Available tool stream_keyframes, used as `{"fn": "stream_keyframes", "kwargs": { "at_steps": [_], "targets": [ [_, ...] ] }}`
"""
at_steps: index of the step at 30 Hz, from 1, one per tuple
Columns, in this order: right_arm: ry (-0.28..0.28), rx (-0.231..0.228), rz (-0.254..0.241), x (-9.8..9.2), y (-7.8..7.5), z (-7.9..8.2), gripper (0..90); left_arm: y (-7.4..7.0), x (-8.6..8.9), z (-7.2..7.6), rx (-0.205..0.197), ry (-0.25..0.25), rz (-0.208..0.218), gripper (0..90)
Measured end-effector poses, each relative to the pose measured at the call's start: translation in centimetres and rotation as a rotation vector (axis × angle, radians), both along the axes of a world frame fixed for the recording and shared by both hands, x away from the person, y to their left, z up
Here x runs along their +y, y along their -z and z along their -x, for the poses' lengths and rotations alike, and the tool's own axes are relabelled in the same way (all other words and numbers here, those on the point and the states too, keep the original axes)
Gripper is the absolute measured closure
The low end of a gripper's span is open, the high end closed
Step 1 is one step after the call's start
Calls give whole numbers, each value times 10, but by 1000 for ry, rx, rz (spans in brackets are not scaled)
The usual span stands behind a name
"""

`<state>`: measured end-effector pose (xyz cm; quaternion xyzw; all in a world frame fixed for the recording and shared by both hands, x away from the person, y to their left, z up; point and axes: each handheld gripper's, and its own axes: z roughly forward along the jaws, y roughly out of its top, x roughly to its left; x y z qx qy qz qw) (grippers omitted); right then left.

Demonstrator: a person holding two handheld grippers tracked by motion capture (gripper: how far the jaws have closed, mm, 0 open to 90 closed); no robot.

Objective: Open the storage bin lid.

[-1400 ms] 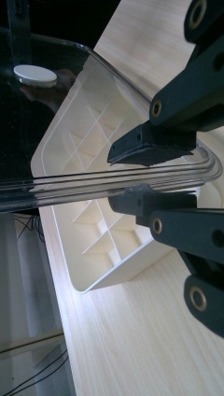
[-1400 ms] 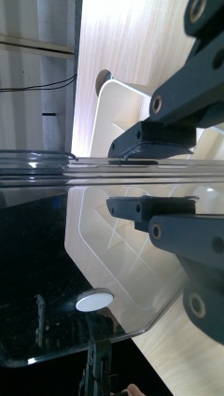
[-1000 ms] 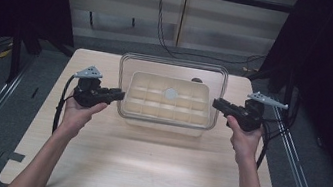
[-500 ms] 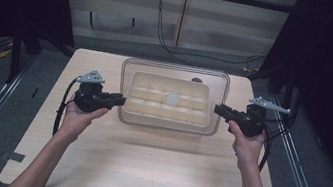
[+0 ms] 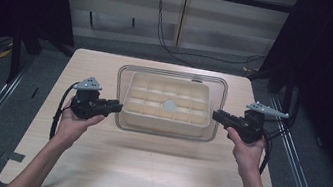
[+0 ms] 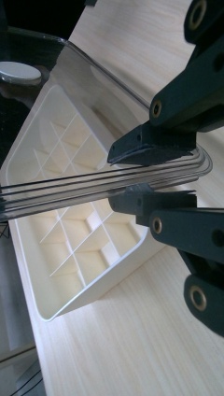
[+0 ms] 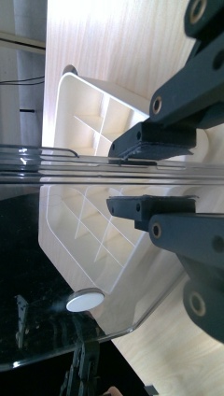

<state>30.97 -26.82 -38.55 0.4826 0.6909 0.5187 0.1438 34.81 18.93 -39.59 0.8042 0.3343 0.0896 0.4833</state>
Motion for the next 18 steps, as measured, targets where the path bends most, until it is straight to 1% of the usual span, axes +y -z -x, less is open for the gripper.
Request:
{"fn": "stream_keyframes", "kwargs": {
  "at_steps": [2,6,8,11,12,14,18],
  "targets": [
    [-9,6,-8,1,0,2,733,0,1,2,5,3,-9,756],
    [-19,14,-3,3,2,8,736,0,4,5,-2,5,-25,754],
    [-26,15,2,4,3,10,737,2,5,8,6,10,-27,754],
    [-25,24,-7,4,5,13,737,7,5,10,29,13,-22,754],
    [-23,21,-13,4,7,14,739,8,5,11,29,8,-24,754],
    [-20,28,-21,4,9,17,740,10,5,13,34,9,-24,753],
    [-26,36,-20,5,12,21,743,12,7,16,42,16,-31,750]
  ]
}}
